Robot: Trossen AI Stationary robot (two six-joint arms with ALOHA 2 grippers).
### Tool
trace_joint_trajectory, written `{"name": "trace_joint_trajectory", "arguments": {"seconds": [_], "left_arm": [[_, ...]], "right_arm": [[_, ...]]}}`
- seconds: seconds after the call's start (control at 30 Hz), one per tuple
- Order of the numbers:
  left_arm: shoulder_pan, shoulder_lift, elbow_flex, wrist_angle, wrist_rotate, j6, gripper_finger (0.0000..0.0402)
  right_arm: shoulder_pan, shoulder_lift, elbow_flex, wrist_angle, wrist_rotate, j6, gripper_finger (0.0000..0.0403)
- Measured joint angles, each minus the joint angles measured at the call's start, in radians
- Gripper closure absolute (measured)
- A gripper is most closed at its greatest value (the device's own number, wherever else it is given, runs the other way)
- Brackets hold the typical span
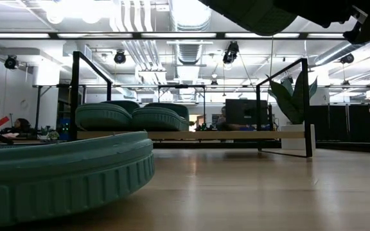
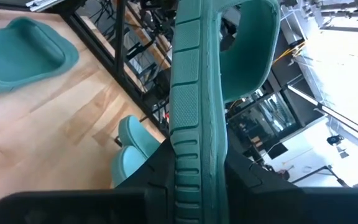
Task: Pick and place slides into the shelf
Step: Put the green slipper on the shelf
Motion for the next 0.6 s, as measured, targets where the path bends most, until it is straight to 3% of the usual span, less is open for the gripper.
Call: {"name": "trace_joint_trajectory", "arguments": {"seconds": [0.3,0.6], "left_arm": [[0.005,-0.005,0.002,0.007,-0.033,0.015,0.0251],[0.019,0.019,0.001,0.039,0.079,0.014,0.0251]], "right_arm": [[0.0,0.0,-0.003,-0.031,-0.003,0.017,0.0338],[0.0,0.0,0.002,-0.026,-0.004,0.009,0.0338]]}}
